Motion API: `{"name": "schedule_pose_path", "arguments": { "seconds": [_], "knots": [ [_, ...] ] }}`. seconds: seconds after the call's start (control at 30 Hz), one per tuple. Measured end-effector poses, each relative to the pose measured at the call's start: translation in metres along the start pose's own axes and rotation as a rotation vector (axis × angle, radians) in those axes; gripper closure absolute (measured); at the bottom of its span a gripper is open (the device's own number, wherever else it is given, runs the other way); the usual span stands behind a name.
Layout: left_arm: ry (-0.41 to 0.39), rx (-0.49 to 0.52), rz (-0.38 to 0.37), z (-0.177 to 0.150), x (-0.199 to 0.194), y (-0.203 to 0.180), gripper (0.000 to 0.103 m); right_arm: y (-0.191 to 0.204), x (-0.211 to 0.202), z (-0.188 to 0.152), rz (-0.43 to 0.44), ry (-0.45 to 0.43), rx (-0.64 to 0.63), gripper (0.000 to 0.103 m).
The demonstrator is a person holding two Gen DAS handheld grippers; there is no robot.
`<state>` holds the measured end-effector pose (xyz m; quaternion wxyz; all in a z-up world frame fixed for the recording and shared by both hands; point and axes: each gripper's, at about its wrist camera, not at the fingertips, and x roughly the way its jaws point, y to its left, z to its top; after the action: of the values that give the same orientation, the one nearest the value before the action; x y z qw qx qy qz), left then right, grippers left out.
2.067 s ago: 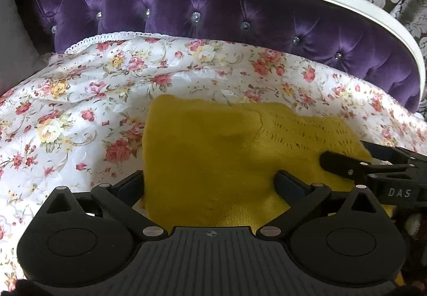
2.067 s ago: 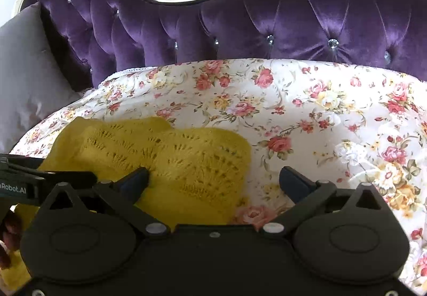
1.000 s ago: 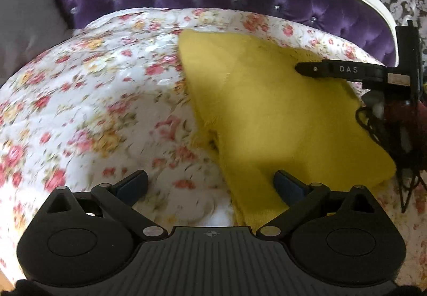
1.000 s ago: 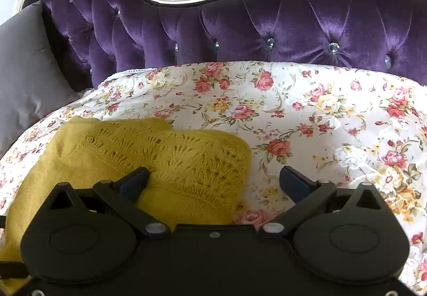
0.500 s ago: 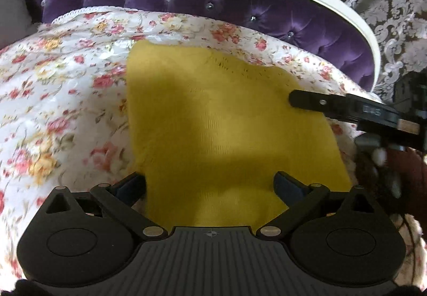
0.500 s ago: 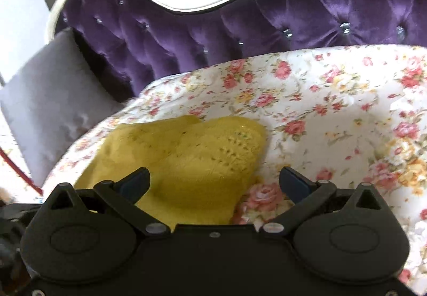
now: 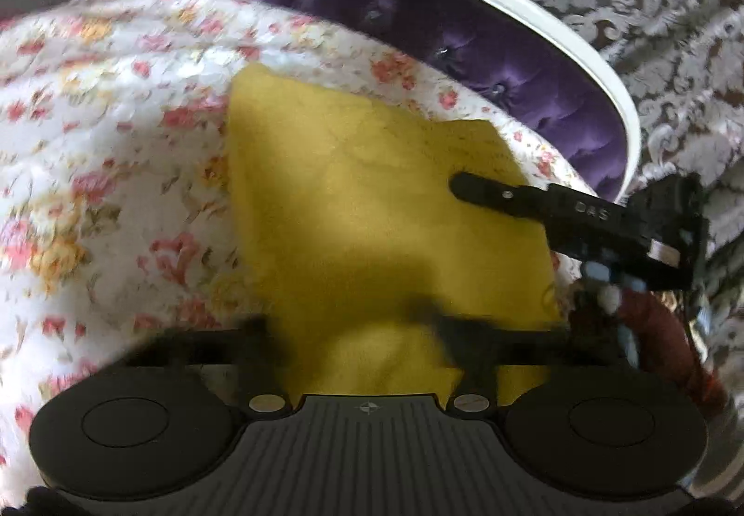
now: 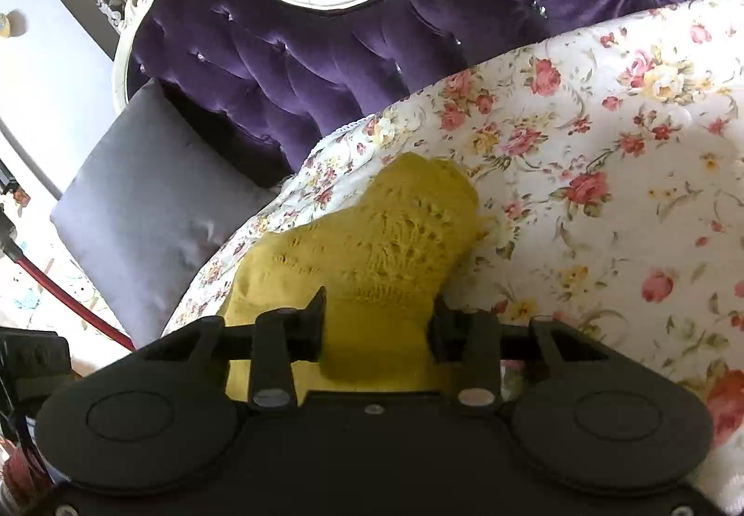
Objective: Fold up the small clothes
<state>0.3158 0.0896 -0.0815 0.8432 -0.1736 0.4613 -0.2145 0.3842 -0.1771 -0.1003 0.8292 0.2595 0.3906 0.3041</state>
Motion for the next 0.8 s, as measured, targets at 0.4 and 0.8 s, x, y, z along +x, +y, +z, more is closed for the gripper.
{"name": "schedule_pose_path", "arguments": {
  "seconds": [0.4,0.8],
  "knots": [
    [0.117,-0.043,-0.139,-0.031,-0.021,-0.033,0.088,0.025,-0.054,-0.019,-0.09,0.048,0.028,0.058],
    [0.252,-0.026,-0.181,-0.129,-0.059,-0.078,0.087,0.048,-0.163,-0.11,-0.24,0.136,-0.07,0.054]
  ]
}}
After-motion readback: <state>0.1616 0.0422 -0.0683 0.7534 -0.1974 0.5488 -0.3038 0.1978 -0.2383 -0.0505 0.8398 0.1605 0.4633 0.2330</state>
